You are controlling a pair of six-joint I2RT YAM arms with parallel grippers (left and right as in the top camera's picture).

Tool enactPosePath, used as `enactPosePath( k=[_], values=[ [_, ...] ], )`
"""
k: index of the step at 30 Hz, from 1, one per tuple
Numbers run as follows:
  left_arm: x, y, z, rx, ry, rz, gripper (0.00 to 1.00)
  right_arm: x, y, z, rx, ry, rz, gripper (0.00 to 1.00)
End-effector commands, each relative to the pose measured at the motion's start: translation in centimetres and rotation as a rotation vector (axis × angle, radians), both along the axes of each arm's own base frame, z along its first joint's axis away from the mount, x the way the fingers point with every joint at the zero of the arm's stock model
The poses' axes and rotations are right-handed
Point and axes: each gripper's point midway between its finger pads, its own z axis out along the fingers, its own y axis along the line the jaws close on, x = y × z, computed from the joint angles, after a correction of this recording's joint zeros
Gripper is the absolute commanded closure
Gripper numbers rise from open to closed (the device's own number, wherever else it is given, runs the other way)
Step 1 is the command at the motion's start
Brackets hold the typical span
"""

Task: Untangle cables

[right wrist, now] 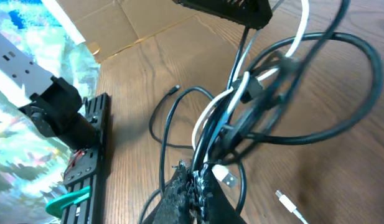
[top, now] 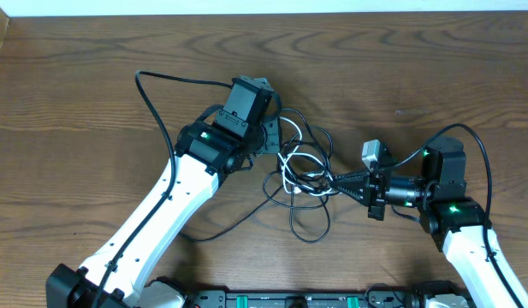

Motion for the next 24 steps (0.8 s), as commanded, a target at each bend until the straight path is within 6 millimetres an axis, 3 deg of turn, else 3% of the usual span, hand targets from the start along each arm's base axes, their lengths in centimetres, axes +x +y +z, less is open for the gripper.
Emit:
enactPosePath(
  k=[1,16,24],
  values=[
    [0.7,0.8,0.5,0.023,-0.031,0.044,0.93,-1.1,0.6,1.3,0.047,-0.05,0.082,0.99],
    [0.8,0.7,-0.4,0.034,-0.01,0.042,0.93,-2.4,0.9,2.4,0.107,-0.127,0.173,0.99],
    [0.2,-0.5,-1.0,-0.012,0.037,-0.004,0.93,-2.2,0.9,2.6,0.108,-0.156,0.177,0.99]
  ],
)
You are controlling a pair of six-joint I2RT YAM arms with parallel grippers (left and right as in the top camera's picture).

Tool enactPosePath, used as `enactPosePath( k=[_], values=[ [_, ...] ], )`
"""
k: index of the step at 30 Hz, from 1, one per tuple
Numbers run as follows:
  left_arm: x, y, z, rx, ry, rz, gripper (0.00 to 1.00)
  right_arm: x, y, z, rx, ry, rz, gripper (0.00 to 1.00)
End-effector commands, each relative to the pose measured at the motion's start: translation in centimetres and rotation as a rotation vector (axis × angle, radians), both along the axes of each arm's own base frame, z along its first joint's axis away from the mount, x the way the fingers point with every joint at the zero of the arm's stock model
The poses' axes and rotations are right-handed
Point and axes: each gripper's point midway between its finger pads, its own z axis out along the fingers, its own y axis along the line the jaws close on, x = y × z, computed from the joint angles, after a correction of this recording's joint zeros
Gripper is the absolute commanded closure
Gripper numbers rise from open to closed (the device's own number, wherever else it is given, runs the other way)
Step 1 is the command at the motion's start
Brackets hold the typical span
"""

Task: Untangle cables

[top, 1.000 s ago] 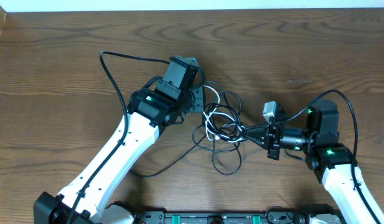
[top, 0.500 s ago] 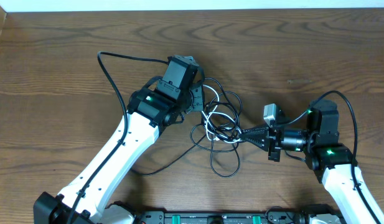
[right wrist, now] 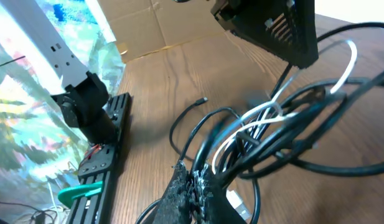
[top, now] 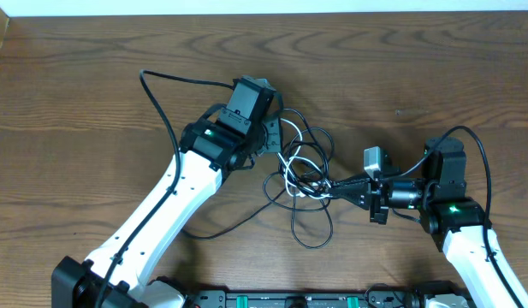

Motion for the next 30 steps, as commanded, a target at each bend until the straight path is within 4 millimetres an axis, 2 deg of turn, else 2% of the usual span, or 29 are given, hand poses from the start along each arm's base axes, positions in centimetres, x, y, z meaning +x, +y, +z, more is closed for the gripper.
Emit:
enactPosePath(
  k=[1,8,16,23,27,29,30],
  values=[
    [-0.1,-0.7,0.0,-0.031,0.017,-0.03,0.93,-0.6,0.4,1.3,0.04,-0.056,0.06,0.99],
    [-1.0,-1.9,0.1,-0.064,0.029,-0.138,0.93,0.3,0.3,1.1,0.019,-0.043,0.015,0.99],
    [-1.0,-1.8,0.1,-0.058,0.029,-0.135,0.93,6.0,-1.8,-1.3,-0.102,0.203,-0.378,0.99],
    [-0.9,-1.4,-0.1,-0.037,0.026,-0.119,0.93,7.8,-3.3,-2.4,-0.127,0.305,-0.546,0.96],
    [-0.8,-0.9,-0.3,-0.013,0.026,-0.105,0.93,8.5,-4.2,-3.3,-0.148,0.356,-0.631,0.89],
    [-0.8,-0.9,-0.3,-0.013,0.026,-0.105,0.93,8.6,-4.5,-3.7,-0.164,0.369,-0.652,0.82],
    [-0.8,-0.9,-0.3,-0.013,0.026,-0.105,0.93,8.6,-4.5,-3.8,-0.167,0.371,-0.655,0.73]
  ],
)
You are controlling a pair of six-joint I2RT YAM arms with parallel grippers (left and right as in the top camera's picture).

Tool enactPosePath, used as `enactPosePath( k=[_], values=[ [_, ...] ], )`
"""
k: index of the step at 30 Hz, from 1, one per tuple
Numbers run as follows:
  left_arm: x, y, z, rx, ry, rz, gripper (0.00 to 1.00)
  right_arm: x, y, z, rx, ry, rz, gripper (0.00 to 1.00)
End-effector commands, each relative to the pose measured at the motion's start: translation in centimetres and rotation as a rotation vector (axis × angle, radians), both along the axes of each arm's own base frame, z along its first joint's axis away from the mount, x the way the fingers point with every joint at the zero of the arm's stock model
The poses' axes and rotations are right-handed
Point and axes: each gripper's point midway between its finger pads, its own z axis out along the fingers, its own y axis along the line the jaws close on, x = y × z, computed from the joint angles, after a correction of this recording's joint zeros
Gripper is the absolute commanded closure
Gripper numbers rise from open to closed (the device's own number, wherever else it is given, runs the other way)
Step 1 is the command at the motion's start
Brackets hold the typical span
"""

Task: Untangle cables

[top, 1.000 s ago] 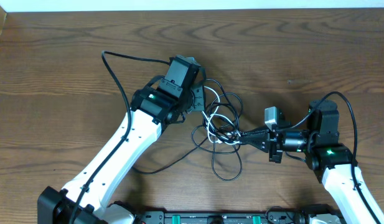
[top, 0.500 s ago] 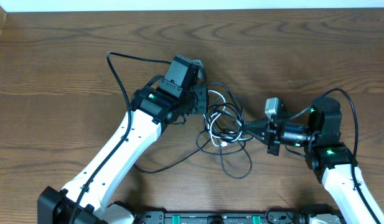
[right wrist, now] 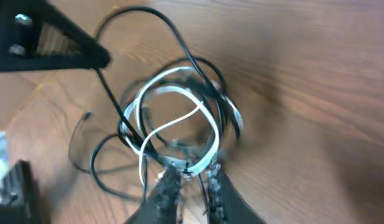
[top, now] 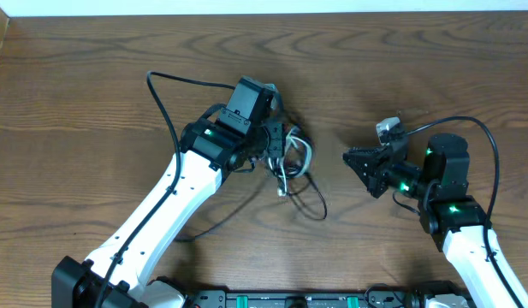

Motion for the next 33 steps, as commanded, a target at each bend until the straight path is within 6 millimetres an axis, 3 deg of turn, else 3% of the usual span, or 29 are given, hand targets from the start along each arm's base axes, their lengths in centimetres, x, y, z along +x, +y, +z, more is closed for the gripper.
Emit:
enactPosePath(
  k=[1,4,6,9,14,18,21,25,29,33],
  values=[
    [0.5,0.3,-0.1,0.022,-0.012,0.001,0.92,0.6,-0.5,-0.1,-0.015,0.021,-0.056,0.62],
    [0.4,0.3,-0.1,0.022,-0.012,0.0,0.93,0.6,-0.5,-0.1,-0.015,0.021,-0.055,0.38],
    [0.4,0.2,-0.1,0.019,-0.01,-0.002,0.93,0.6,-0.5,-0.1,-0.015,0.024,-0.055,0.3],
    [0.0,-0.4,0.0,-0.015,0.008,-0.028,0.93,0.6,-0.5,-0.1,-0.015,0.024,-0.055,0.24],
    [-2.9,-4.7,1.9,-0.215,0.034,-0.314,0.93,0.6,-0.5,-0.1,-0.015,0.024,-0.055,0.21],
    [-4.7,-6.5,2.8,-0.289,0.045,-0.429,0.92,0.6,-0.4,-0.1,-0.015,0.024,-0.054,0.14],
    [-5.6,-7.8,3.0,-0.293,0.033,-0.477,0.93,0.6,-0.4,-0.1,-0.015,0.024,-0.054,0.01],
    [-7.0,-10.0,3.6,-0.312,-0.003,-0.549,0.93,0.6,-0.5,-0.1,-0.015,0.024,-0.055,0.01],
    [-7.4,-10.9,4.0,-0.324,-0.026,-0.579,0.93,0.7,-0.8,-0.4,-0.032,0.03,-0.076,0.01],
    [-7.5,-10.9,4.6,-0.331,-0.041,-0.582,0.93,1.2,-4.0,-3.5,-0.18,0.12,-0.249,0.01]
  ],
)
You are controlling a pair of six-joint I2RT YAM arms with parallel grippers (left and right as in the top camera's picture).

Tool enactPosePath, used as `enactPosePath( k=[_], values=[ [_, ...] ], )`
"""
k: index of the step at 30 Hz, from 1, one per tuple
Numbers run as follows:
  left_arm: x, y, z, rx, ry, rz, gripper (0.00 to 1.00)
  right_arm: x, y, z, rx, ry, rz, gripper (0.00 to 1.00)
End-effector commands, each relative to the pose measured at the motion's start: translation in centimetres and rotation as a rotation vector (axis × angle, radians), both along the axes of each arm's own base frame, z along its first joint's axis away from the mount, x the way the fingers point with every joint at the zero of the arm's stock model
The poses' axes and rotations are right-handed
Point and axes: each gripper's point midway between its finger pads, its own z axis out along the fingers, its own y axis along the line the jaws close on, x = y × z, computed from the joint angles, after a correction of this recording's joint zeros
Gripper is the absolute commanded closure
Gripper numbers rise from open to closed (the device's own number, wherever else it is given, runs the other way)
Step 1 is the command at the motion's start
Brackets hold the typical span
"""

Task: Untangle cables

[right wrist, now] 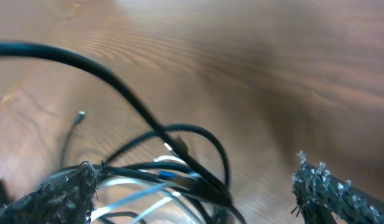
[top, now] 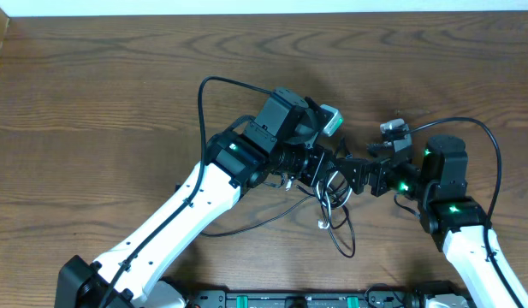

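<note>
The cable tangle [top: 335,195], black leads wound with a white one, hangs at table centre between both arms. One black loop [top: 345,244] trails toward the front edge, and a white plug [top: 322,225] sticks out below. My left gripper [top: 325,167] reaches in from the left, shut on the tangle's upper part. My right gripper [top: 356,177] faces it from the right. In the right wrist view that gripper [right wrist: 193,179] stands wide open, with the black and white strands [right wrist: 173,177] lying between its fingers [right wrist: 61,196].
A long black lead [top: 246,224] runs from the tangle to the lower left under the left arm. Each arm's own black cable arches over the wood [top: 204,94] [top: 473,127]. A black rail [top: 289,299] lines the front edge.
My left arm has moved to the right, and the tangle has come with it to table centre. My right gripper has opened wide and now has the tangle between its fingers.
At first my right gripper was shut on the tangle's right end, with the left holding the other side and the cables stretched between. Then the right gripper was off the cables, back at the right, and the bundle hung at the left gripper. Now the grippers meet at centre.
</note>
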Motion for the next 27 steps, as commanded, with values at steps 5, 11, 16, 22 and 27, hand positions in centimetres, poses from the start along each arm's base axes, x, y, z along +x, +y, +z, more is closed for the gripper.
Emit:
enactPosePath(
  k=[5,11,16,22,27],
  values=[
    [-0.2,-0.1,1.6,-0.038,-0.044,-0.025,0.93,0.6,-4.3,-2.9,-0.213,0.074,-0.208,0.01],
    [-0.3,-0.1,1.8,-0.043,-0.049,-0.028,0.93,0.7,-5.1,-3.2,-0.238,0.09,-0.254,0.01],
    [-0.3,0.0,2.0,-0.044,-0.054,-0.027,0.93,0.7,-3.8,-2.6,-0.168,0.085,-0.214,0.01],
    [-0.4,0.0,1.9,-0.042,-0.05,-0.027,0.92,0.5,-0.1,0.4,-0.025,-0.027,-0.006,0.01],
    [-0.4,0.0,1.9,-0.045,-0.048,-0.029,0.92,0.5,-0.1,0.4,-0.024,-0.031,-0.005,0.01]
  ],
)
